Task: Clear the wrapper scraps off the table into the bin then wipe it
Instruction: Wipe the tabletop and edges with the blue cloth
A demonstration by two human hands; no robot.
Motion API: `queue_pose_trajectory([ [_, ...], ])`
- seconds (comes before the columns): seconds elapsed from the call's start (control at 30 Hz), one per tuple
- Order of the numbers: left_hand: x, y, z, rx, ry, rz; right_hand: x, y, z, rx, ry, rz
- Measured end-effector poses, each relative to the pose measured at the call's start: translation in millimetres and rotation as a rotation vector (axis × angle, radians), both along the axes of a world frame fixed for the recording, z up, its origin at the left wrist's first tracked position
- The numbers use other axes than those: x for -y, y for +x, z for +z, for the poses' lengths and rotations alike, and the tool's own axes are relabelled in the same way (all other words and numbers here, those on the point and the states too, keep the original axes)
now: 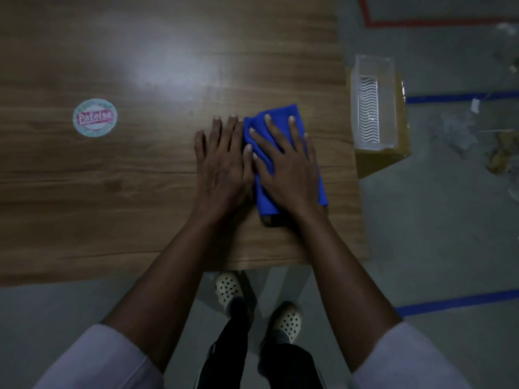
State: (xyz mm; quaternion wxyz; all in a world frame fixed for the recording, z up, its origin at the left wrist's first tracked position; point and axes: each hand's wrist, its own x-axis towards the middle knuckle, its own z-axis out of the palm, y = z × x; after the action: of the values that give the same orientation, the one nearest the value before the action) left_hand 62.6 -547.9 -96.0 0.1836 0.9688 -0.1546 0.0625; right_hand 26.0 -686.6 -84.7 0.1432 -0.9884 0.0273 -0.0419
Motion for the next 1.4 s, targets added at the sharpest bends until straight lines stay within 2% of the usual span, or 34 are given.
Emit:
queue_pose_trajectory([
  [0.1,-1.5,-1.8,3.1,-0.03,0.002,-0.064,18.2,-18.7,-2.9,0.057,0.011,-0.032],
  [0.23,2.4,-1.3,6.6,-0.004,-0.017,-0.017,29.3,-34.8,5.2,0.129,0.125,-0.369],
  [0.27,4.0,2.1,7.0,0.012,-0.039,-0.012,21.9,-33.7,7.9,0.145,0.154,-0.327],
  [0.37,8.6,15.2,5.7,0.051,-0.114,-0.035,-4.5,-33.7,13.3,0.086,0.138,0.029],
  [0.5,19.9,36.1,3.7,0.088,-0.111,0.022,2.3,-19.6,9.6,-0.007,0.027,-0.127],
  [0.6,39.8,62.9,6.6,0.103,-0.119,0.009,24.7,12.1,2.9,0.007,0.074,-0.11],
  [0.73,68.3,107.8,16.8,0.105,-0.141,0.067,85.7,90.9,14.4,0.226,0.311,-0.412],
  [0.8,79.5,131.6,18.5,0.106,-0.149,0.058,111.0,144.1,27.2,0.314,0.374,-0.466],
  [0.9,90.2,166.5,21.9,0.108,-0.144,0.073,131.1,218.7,31.3,0.272,0.427,-0.392],
  [1.03,100.0,207.1,20.7,0.078,-0.124,0.108,140.2,281.9,5.4,-0.01,0.1,-0.352],
  [1.17,102.0,224.0,8.9,0.023,-0.13,0.125,140.5,309.6,-1.4,-0.032,-0.023,-0.221],
  [1.27,102.5,222.1,2.3,0.033,-0.152,0.142,148.5,299.1,1.5,0.039,0.04,0.107],
  [1.33,103.5,219.9,1.1,0.041,-0.176,0.142,154.4,275.7,6.4,0.035,0.167,0.361],
  [1.4,102.5,218.4,2.8,0.03,-0.24,0.144,160.0,250.6,24.7,-0.035,0.334,0.467],
])
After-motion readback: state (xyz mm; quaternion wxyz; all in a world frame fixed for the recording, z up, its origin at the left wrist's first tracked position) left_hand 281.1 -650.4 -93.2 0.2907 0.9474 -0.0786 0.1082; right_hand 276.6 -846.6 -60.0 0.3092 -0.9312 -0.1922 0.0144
